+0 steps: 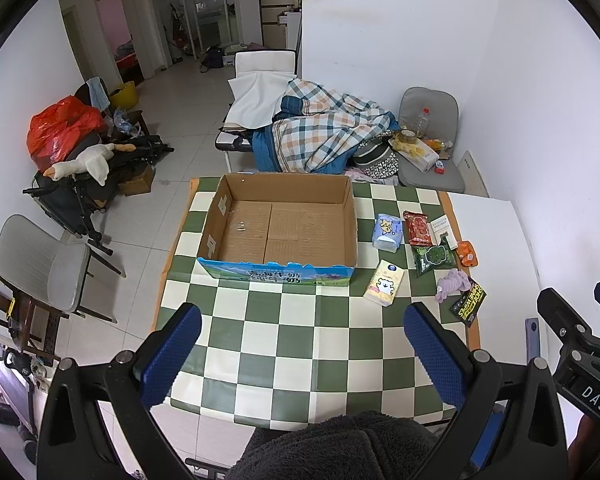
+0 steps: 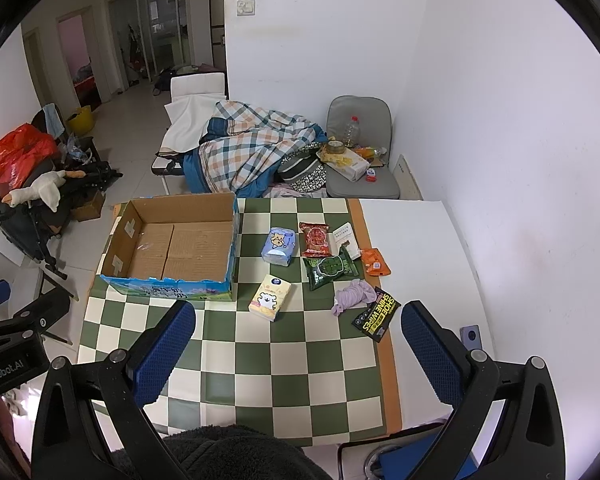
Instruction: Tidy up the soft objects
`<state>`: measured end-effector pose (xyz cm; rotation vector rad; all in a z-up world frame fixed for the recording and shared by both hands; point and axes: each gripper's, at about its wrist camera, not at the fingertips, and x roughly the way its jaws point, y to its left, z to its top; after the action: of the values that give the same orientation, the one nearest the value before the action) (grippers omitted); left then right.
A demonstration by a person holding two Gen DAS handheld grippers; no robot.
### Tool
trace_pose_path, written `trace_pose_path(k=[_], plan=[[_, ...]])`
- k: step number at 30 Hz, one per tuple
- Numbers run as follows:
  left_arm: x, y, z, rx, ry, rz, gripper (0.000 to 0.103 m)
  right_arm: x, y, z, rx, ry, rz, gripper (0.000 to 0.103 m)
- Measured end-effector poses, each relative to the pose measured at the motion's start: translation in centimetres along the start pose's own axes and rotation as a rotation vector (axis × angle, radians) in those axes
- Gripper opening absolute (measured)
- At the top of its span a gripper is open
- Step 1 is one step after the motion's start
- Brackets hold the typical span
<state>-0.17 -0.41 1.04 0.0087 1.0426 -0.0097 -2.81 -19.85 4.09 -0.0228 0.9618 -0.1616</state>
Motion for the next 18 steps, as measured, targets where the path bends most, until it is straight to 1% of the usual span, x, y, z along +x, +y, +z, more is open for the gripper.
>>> trace_pose_path(k=[11, 12, 16, 18], plan=[[0.1, 0.0, 0.0, 0.002, 0.006, -0.008, 0.103, 0.2, -0.1, 0.0, 0.007, 0.006, 0.002, 0.103], [0.3, -0.9, 0.4, 0.005, 0.010, -0.011, 0.103, 0.2, -0.1, 0.1, 0.008, 0.010, 0.004, 0.103], [2.7, -3.1, 1.8, 0.037, 0.021, -0.047, 0.103, 2.0, -1.4, 0.0, 0.047, 0.055, 0.022, 0.103], [5.1, -4.9, 3.0, 0.073, 0.042, -0.070, 0.103, 3.9, -3.1, 0.2, 0.081, 0.085, 0.025, 0.103]])
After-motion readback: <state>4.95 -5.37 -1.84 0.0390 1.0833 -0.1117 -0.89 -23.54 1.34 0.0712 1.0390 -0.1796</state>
